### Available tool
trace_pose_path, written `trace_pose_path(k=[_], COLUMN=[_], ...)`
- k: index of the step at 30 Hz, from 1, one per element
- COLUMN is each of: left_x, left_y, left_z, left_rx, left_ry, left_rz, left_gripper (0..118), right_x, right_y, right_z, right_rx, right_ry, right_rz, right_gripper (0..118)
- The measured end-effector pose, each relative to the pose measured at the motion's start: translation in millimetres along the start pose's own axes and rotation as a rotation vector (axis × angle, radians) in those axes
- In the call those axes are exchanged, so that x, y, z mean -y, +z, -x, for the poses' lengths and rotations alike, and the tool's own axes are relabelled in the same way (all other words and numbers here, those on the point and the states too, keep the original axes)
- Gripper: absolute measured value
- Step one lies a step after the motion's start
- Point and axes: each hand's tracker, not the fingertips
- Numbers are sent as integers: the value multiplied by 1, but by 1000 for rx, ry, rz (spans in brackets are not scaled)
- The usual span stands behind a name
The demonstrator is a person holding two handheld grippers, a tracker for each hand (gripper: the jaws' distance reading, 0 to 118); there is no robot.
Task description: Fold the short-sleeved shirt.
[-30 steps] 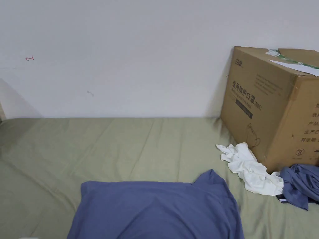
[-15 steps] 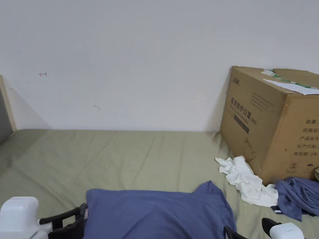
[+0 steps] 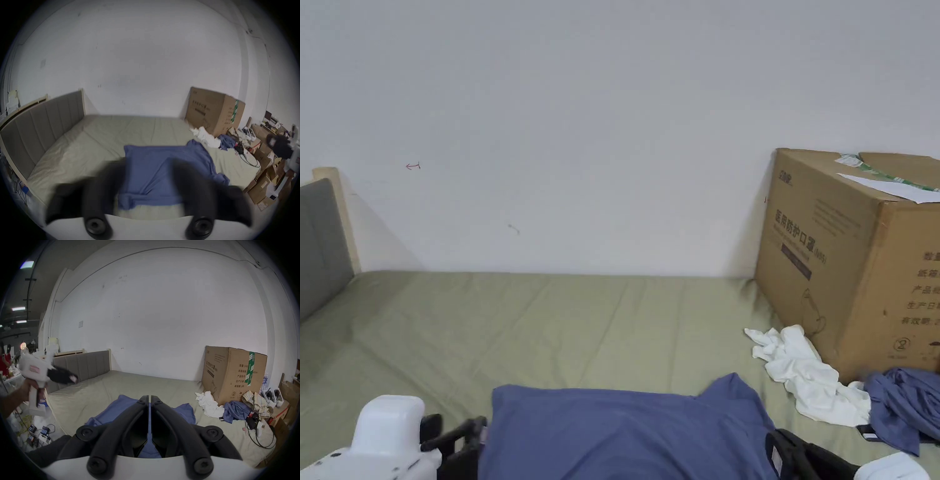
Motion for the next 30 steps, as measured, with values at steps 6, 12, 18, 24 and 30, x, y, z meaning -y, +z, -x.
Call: trace_pose_path(k=[6,12,18,24,30], left_x=[40,109,150,154,137], left_y=[-69,-157,-217,-228,-215], left_z=[41,77,97,90,84], left_rx=[-9,-10,-68,-108,-102], left_ry=[57,183,225,113,121], left_rz=[224,567,724,738,680], left_gripper=[105,105,104,58,9], right_x=[-14,-12,10,38,89], right_y=[6,2,-13,-31,-59], right_z=[0,0,-15,-35,-52], right_rx=[-8,-30,6,48,35], right_ry=[-12,-11,-12,-87,-146], right_rz=[-27,8,123,235,412], right_gripper=[5,5,5,5,8])
